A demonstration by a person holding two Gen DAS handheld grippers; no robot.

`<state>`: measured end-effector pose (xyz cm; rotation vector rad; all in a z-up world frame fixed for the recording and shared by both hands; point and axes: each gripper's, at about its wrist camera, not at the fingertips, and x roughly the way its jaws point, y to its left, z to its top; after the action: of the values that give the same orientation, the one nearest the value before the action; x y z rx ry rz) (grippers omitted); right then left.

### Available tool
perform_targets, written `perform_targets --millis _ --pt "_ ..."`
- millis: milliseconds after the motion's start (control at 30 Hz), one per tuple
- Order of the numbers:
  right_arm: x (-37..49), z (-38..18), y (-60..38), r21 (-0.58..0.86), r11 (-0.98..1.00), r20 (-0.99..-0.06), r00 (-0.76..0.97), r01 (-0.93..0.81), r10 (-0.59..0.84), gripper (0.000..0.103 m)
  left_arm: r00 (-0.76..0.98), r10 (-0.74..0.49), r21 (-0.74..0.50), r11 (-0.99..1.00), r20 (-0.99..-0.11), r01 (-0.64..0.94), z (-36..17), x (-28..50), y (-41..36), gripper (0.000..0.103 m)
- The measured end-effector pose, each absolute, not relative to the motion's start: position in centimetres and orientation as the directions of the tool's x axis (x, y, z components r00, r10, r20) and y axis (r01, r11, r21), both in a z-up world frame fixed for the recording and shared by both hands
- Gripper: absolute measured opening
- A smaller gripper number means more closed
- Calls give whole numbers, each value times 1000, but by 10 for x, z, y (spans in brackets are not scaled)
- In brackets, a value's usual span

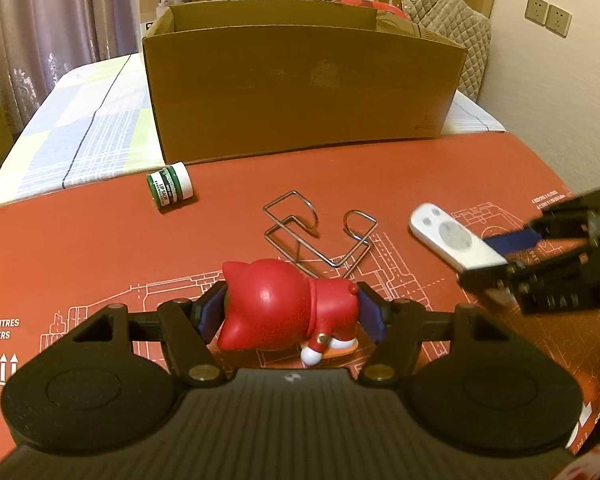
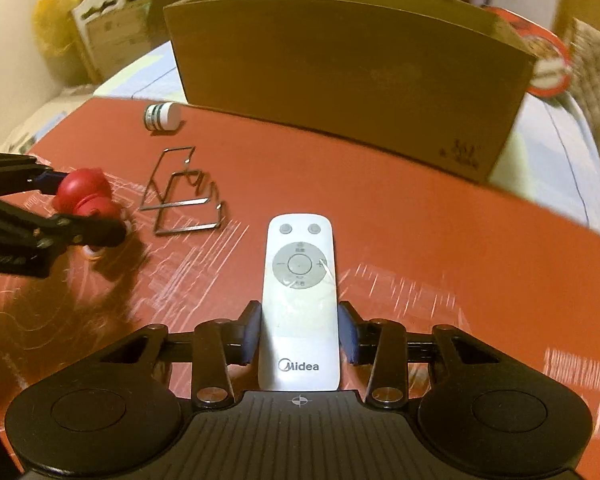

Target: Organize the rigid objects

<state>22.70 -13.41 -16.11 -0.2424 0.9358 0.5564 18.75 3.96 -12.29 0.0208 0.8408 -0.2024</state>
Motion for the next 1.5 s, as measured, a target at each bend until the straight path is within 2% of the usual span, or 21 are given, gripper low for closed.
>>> perform_targets --millis 167,633,1167,1500 --pt "208 -166 -136 32 868 -771 540 -495 336 38 653 -168 -70 982 -738 173 -123 181 36 63" --pt "188 -184 -146 19 859 -628 662 -512 408 40 664 -185 -90 980 -724 175 -125 173 22 63" --pt "185 -179 -147 49 891 -644 667 -452 374 37 666 -198 -104 978 -719 179 -123 169 15 63" --pt "173 -147 -161 92 915 -631 688 -393 359 37 680 -210 -100 975 -702 198 -106 162 -7 63"
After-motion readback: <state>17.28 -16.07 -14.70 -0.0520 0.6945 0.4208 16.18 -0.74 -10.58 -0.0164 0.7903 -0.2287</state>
